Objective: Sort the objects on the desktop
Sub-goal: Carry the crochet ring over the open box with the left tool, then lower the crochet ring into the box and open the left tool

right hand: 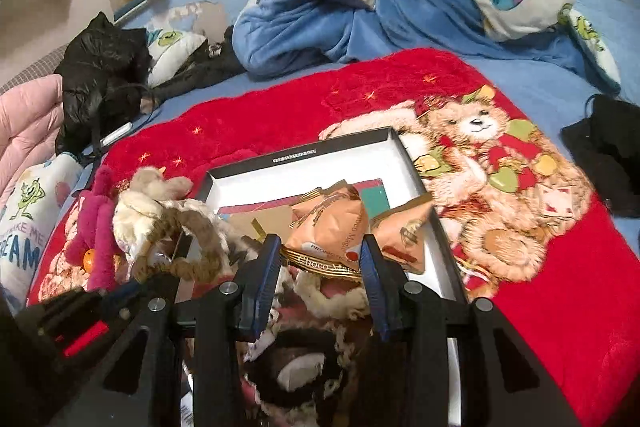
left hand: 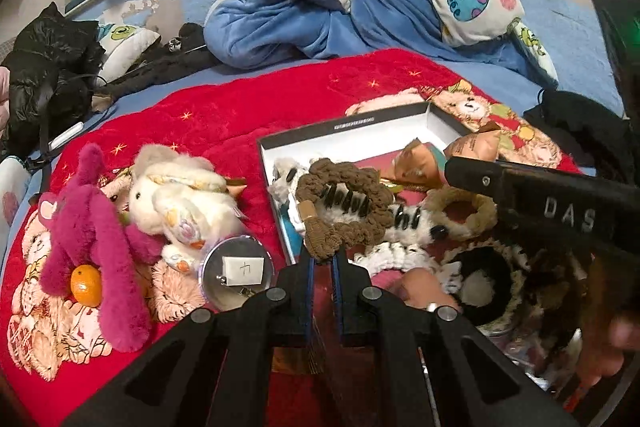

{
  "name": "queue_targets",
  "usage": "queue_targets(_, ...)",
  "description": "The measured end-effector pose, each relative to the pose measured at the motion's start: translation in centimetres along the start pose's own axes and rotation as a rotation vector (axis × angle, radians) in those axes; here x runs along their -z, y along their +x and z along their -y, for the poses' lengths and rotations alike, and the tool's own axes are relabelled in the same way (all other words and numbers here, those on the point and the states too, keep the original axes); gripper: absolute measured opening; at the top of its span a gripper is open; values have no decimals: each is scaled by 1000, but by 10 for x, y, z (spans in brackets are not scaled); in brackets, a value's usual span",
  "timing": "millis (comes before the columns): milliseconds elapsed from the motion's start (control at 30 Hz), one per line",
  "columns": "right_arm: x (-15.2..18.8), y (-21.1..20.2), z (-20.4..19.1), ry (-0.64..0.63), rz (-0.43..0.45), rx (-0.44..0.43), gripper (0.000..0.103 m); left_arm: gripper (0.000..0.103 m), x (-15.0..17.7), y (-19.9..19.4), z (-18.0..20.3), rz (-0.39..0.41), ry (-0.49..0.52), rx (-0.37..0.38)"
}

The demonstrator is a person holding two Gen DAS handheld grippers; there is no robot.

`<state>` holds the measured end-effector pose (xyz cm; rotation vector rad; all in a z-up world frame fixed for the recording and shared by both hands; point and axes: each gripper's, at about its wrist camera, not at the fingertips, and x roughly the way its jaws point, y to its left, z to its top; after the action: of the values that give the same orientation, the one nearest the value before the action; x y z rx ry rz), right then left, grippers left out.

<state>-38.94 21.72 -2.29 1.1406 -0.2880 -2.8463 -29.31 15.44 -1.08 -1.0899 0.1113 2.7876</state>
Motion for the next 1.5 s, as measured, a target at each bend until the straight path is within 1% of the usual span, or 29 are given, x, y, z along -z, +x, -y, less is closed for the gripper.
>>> queue_targets(33, -1, 5, 2, 16, -22, -11, 39, 8, 1, 3, 0, -5, -2, 1)
queue_targets(133, -1, 14, 2, 17, -46, -13, 39, 8, 4, 10, 0, -17, -7, 9)
queue_targets(300, 2, 22, 4, 38, -81, -11, 39, 8, 8, 9, 3, -14, 6, 15)
queue_targets(367, 2, 24, 6, 54, -95, -22, 39, 8, 10, 9, 3, -16, 5, 20)
queue_targets(400, 3, 26, 6, 61, -116, -31, 40, 8, 9, 9, 3, -16, 6, 20)
queue_targets(467, 7, 31, 2, 30, -145, -24, 40, 8, 9, 9, 2, -18, 2, 17)
queue_targets(567, 7, 29, -1, 22, -137, -8, 40, 8, 9, 8, 3, -20, 1, 17)
queue_targets(667, 7, 30, 1, 27, -141, -14, 40, 8, 9, 8, 3, -18, 4, 16)
queue_targets(767, 7, 31, 1, 24, -145, -14, 42, 9, 9, 7, 4, -11, 7, 14)
queue_targets(867, 6, 30, 0, 19, -146, -22, 51, 14, 8, 6, 8, -1, 29, -12)
queue_targets(900, 6, 30, -1, 16, -146, -19, 58, 20, 8, 5, 9, -2, 29, -10)
queue_targets(933, 6, 30, -1, 15, -148, -12, 73, 30, 7, 5, 11, -3, 30, 6)
queue_targets(967, 6, 30, -1, 13, -150, -5, 79, 36, 7, 3, 12, 1, 31, 22)
queue_targets(1000, 6, 30, -2, 14, -149, -1, 84, 50, 6, 1, 13, 10, 34, 30)
queue_targets(1033, 5, 29, -2, 15, -144, 0, 85, 78, 5, -3, 16, 27, 45, 27)
queue_targets(1067, 5, 29, -1, 18, -141, -1, 86, 93, 4, -5, 18, 37, 55, 8)
queue_targets(1100, 5, 28, 0, 27, -138, -5, 92, 103, 3, -10, 20, 66, 68, -13)
queue_targets(1133, 4, 27, 1, 36, -134, -8, 102, 103, 2, -13, 20, 77, 76, -10)
queue_targets(1167, 3, 26, 1, 41, -127, -10, 103, 103, 1, -14, 20, 76, 74, 1)
queue_targets(1233, 2, 24, -1, 31, -114, -5, 103, 103, -1, -14, 18, 61, 52, 45)
queue_targets(1267, 2, 23, -2, 22, -109, -3, 103, 103, -1, -14, 17, 58, 49, 51)
queue_targets(1367, 2, 23, -5, 14, -111, -6, 103, 103, 1, -11, 18, 52, 55, 29)
queue_targets(1500, 3, 26, -6, 20, -125, -7, 103, 103, 2, -10, 18, 52, 52, 36)
